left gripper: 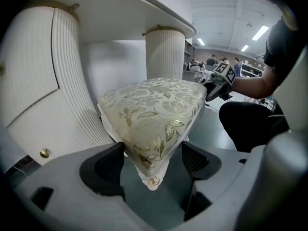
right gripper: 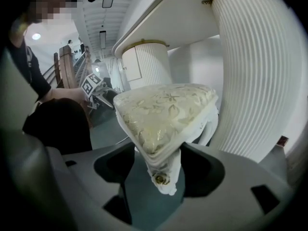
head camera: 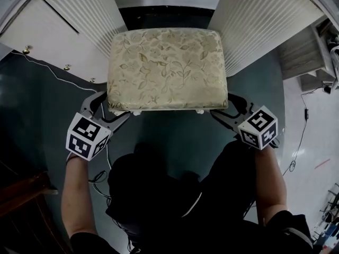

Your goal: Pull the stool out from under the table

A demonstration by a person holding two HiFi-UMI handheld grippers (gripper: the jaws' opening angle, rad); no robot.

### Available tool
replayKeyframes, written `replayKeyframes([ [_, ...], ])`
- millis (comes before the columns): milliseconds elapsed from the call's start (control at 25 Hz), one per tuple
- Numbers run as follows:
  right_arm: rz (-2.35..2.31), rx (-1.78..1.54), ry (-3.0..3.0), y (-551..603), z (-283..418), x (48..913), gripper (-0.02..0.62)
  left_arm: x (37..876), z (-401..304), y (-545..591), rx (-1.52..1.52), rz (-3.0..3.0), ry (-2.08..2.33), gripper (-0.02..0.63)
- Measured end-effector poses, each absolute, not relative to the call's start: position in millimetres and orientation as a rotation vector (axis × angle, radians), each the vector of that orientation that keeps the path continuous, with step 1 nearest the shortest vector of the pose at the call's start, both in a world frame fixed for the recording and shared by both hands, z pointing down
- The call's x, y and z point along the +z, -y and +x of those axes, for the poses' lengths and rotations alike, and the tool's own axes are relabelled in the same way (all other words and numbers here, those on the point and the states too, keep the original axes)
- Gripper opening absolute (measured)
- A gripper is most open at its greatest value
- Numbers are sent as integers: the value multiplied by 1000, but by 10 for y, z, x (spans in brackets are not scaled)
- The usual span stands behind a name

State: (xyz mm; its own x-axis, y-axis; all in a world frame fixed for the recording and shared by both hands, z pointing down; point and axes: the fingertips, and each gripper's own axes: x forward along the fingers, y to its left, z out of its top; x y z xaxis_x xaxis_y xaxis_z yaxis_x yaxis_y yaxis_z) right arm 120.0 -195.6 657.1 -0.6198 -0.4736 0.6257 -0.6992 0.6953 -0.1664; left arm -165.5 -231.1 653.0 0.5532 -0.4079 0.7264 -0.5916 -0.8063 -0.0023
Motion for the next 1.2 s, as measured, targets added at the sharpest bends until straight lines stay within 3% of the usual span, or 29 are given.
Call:
replayKeyframes([
  [240,801,544,2353,2010,1254,6551,304,6465,-1687,2192,1150,2499,707,325],
  [440,769,544,2348,1829,1335,6545,301,6440,-1639,1796,1154,2474,626,326],
  [720,662,597,2376,1688,1348,6413,272,6216,-1843,1913,939,2428,576,328],
  [840,675,598,2438,1686,1416,6174,336,6002,-2003,1983,833,2455,702,334],
  [920,737,595,2523,1917,1463,5910,293,5925,-1999,2222,773,2463,782,336],
  [1080,843,692,2615,2114,1432,5621,302,5907,-1939,2276,662,2391,857,368],
  [1200,768,781,2551,2128,1252,5796,359,5984,-1857,2264,599,2308,793,435],
])
